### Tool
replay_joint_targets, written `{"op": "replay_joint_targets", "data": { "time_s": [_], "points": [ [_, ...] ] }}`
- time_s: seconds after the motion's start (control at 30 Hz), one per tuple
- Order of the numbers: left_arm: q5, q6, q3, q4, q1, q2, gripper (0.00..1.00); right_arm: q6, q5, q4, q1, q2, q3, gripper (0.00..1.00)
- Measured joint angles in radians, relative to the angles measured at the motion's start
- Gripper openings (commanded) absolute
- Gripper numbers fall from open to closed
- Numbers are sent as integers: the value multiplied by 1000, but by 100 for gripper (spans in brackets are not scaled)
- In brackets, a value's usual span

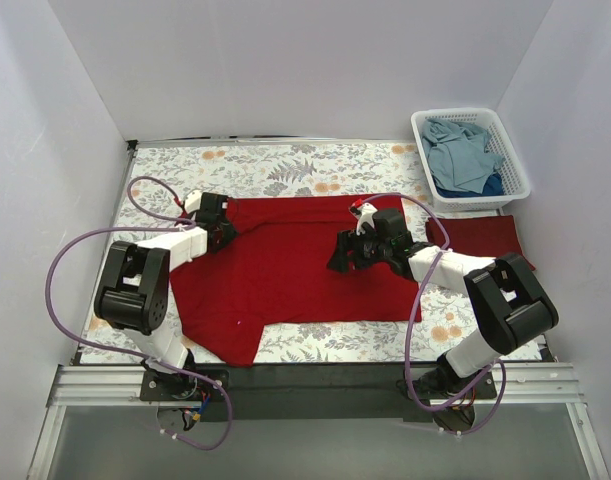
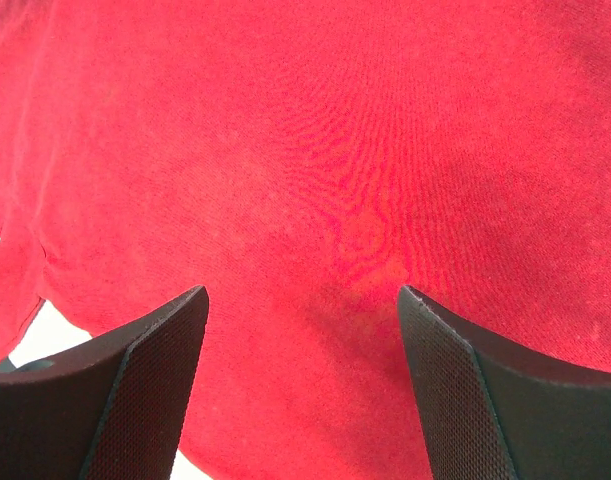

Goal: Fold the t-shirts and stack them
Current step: Fold the tshirt

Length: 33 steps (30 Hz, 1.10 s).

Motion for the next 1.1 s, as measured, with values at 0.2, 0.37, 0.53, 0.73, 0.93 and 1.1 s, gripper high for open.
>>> {"op": "replay_joint_targets", "data": {
  "time_s": [0.2, 0.37, 0.53, 0.73, 0.93, 1.1],
  "points": [
    [-15, 2, 51, 24, 0, 49, 39, 0, -3, 4, -2, 0, -5, 82],
    [-27, 18, 91, 29, 0, 67, 34, 0, -6, 5, -2, 1, -5, 82],
    [-30, 33, 130, 36, 0, 83, 23, 0, -11, 5, -3, 4, -5, 82],
    [-30, 47, 145, 24, 0, 107, 0, 0, -19, 5, -3, 13, -5, 82],
    [-20, 45, 179, -43, 0, 109, 0, 0, -25, 5, -8, 13, -5, 81],
    [1, 27, 262, -187, 0, 101, 0, 0, -32, 5, -8, 14, -5, 81]
  ]
}}
